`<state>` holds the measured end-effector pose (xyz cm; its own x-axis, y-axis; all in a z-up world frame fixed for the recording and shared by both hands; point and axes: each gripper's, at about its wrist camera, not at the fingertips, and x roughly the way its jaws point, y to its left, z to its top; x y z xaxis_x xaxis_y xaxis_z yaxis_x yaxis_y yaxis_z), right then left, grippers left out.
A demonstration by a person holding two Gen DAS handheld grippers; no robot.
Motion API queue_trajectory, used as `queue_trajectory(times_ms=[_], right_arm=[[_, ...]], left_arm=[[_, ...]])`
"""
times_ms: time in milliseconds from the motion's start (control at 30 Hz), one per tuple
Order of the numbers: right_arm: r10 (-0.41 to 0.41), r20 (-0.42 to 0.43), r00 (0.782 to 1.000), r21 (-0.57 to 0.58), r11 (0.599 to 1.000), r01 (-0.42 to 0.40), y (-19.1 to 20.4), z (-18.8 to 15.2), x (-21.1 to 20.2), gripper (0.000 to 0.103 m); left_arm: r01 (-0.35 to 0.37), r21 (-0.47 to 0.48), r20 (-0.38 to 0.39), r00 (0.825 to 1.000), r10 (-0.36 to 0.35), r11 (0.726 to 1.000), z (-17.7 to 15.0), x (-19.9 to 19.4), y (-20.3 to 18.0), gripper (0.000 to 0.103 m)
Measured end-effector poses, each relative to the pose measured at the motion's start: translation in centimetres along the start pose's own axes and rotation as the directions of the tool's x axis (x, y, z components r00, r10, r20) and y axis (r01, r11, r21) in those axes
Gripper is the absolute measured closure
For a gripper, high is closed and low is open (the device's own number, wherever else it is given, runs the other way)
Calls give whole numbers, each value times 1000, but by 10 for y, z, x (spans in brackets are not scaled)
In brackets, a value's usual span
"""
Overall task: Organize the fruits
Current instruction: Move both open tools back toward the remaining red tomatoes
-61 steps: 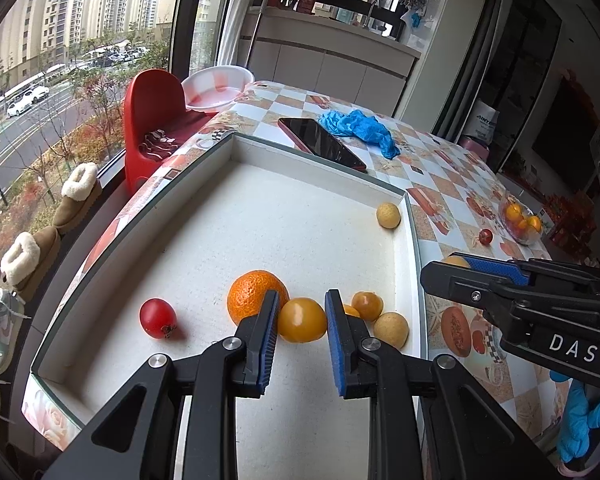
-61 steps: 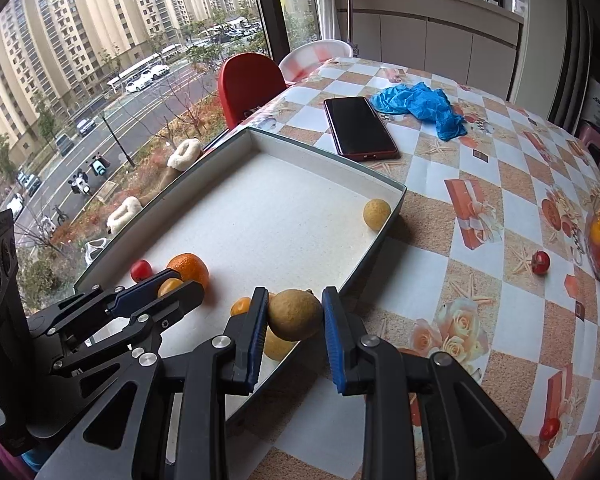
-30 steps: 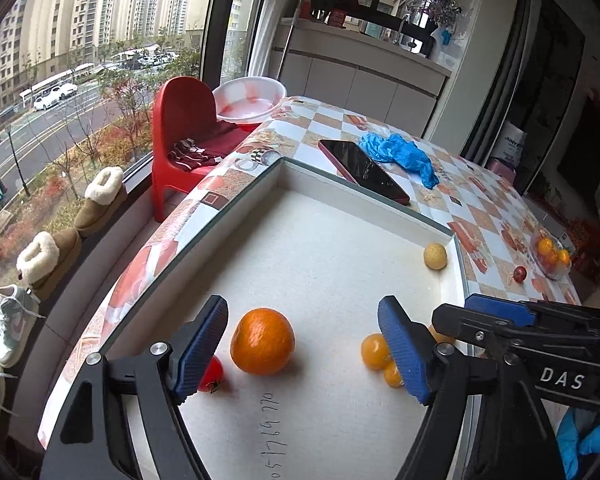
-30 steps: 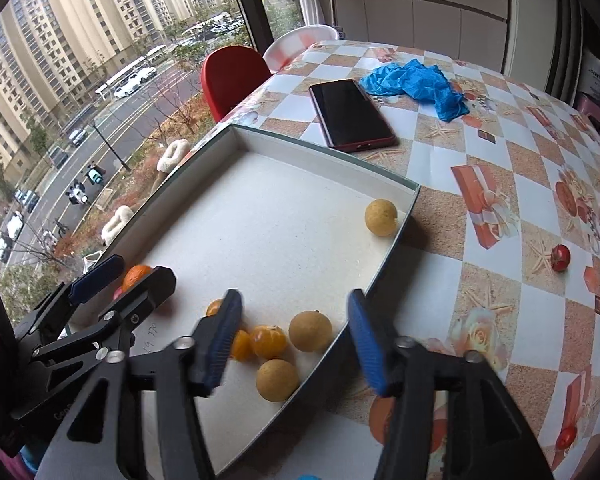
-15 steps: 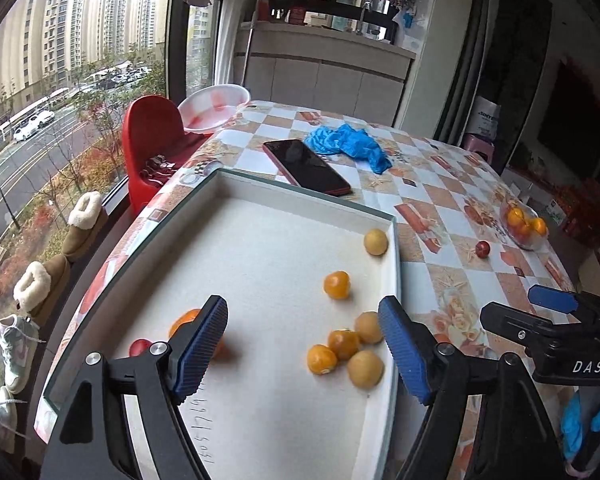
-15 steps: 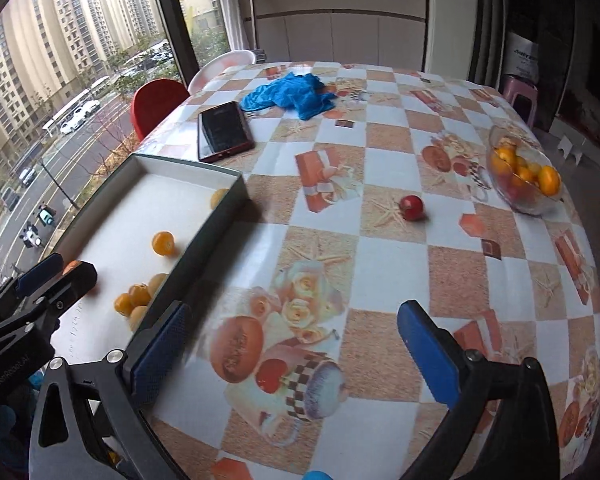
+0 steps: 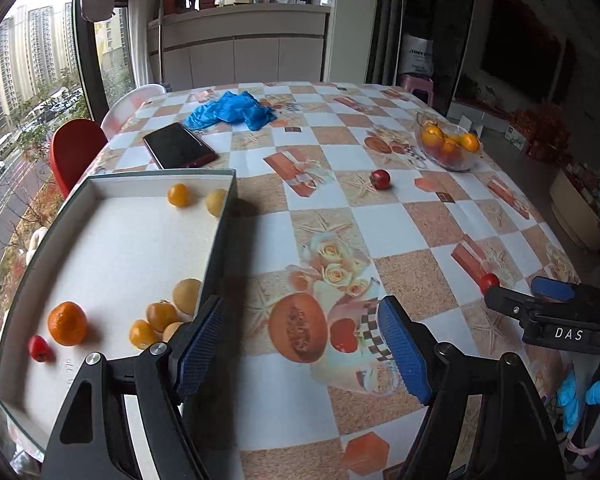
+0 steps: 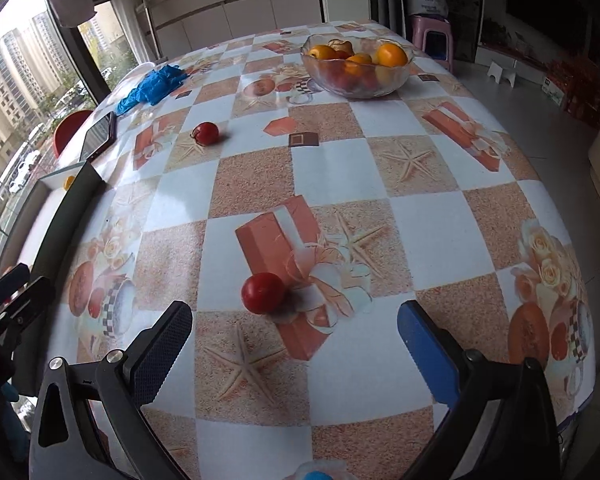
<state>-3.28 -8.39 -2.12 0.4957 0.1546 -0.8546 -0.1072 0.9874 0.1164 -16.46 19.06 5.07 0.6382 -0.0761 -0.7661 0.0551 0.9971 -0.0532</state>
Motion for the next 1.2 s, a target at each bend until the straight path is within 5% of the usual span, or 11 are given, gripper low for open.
queue_trajectory(times_ms=[167, 500, 633, 1200], right_arm=[[-68, 31, 997, -140, 988, 72, 23, -1, 18, 0], [-45, 98, 994, -139, 989, 59, 4, 8, 23, 0], [-41, 101, 994, -140, 989, 55, 3, 8, 23, 0], [-39, 103, 994, -139, 989, 53, 3, 7, 23, 0]], left_arm=[[-36, 19, -48, 998, 36, 999, -2, 25, -17, 24], [-94, -13, -45, 995, 93, 995, 16, 72, -26, 24], [-64, -9, -73, 995, 63, 998, 16, 80, -28, 0], [-62, -7, -60, 996, 62, 998, 13, 79, -29, 0]])
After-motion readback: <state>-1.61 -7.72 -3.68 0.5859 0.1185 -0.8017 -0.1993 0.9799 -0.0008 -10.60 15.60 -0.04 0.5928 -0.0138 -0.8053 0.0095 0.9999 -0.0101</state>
